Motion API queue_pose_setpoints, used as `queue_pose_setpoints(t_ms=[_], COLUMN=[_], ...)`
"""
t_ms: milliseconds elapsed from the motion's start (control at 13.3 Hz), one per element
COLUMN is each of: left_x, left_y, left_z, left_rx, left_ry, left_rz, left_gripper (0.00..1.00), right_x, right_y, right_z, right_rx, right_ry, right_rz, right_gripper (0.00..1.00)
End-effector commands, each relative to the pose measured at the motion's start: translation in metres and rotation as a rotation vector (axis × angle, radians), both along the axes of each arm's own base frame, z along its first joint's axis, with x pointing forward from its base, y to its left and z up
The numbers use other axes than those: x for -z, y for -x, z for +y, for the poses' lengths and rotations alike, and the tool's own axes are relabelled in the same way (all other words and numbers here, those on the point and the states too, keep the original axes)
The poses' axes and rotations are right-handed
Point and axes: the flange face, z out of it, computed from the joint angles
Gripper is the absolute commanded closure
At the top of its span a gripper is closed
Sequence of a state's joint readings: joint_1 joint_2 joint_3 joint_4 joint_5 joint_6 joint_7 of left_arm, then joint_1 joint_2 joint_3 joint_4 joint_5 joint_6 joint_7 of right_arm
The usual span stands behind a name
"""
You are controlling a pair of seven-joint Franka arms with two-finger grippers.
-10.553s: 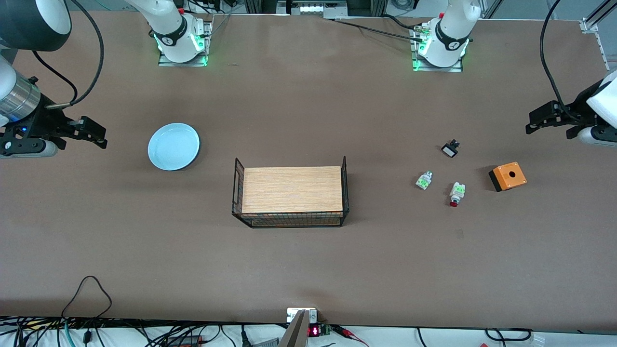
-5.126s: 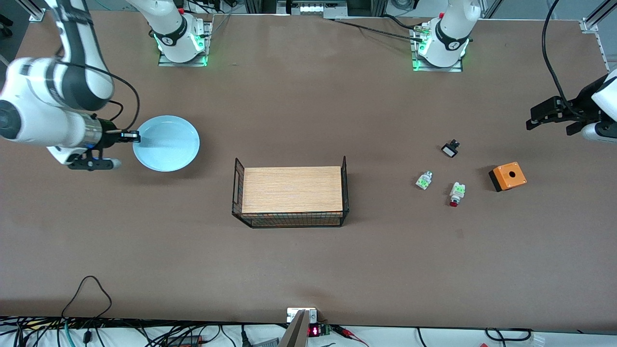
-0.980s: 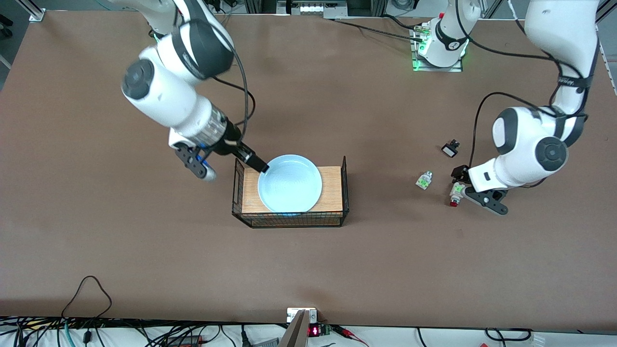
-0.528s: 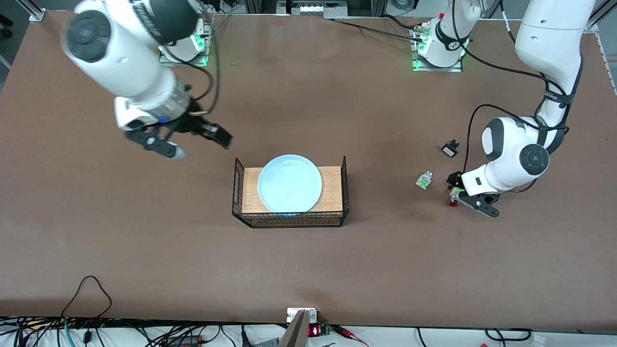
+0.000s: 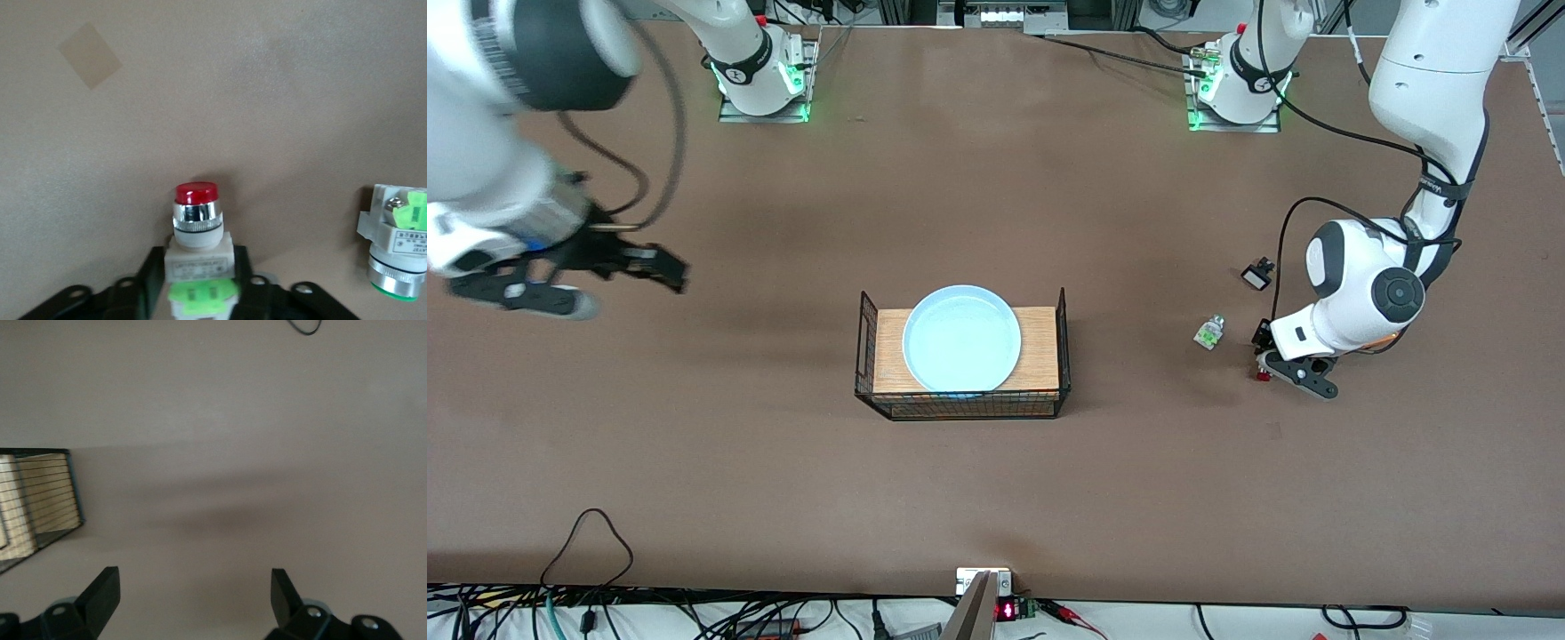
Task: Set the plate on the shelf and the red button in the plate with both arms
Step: 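Grasp the red button with the left gripper while the right gripper withdraws, then carry the red button over the blue plate with the left gripper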
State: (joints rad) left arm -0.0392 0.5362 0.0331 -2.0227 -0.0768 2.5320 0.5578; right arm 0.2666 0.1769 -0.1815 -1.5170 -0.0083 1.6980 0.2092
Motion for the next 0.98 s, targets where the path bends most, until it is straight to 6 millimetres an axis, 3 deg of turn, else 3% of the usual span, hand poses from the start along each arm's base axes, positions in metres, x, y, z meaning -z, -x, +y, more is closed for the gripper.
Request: queue_pose_setpoints(t_ms=[0, 151, 377, 603, 754, 905], left_x=[-0.008, -0.045, -0.113, -0.183, -0.216, -0.255], left_y=[0.000, -0.004, -0.025, -0.041, -0.040, -0.040], left_z=[0.001, -0.004, -0.023, -0.068, -0.100, -0.132], left_rx=[0.010, 0.014, -0.014, -0.069, -0.132, -0.184], left_ry=[0.011, 0.021, 0.049, 0.064, 0.101, 0.168], left_rz=[-0.014, -0.005, 0.098, 0.194, 0.227, 0.225], left_gripper=[0.74, 0.74, 0.80, 0.84, 0.84, 0.84], right_x=[-0.015, -0.012, -0.012, -0.009, -0.008, -0.015], right_y=[0.010, 0.016, 0.019, 0.041, 0.054, 0.053], right_z=[-0.045, -0.069, -0.061, -0.064, -0.066, -0.064], right_rx=[-0.060, -0.094, -0.089, -0.088, -0.086, -0.093], right_ry=[0.001, -0.002, -0.011, -0.027, -0.034, -0.033], right_rz=[0.004, 0.018, 0.038, 0.054, 0.052, 0.039], right_gripper=[0.00, 0.00, 0.00, 0.00, 0.00, 0.00])
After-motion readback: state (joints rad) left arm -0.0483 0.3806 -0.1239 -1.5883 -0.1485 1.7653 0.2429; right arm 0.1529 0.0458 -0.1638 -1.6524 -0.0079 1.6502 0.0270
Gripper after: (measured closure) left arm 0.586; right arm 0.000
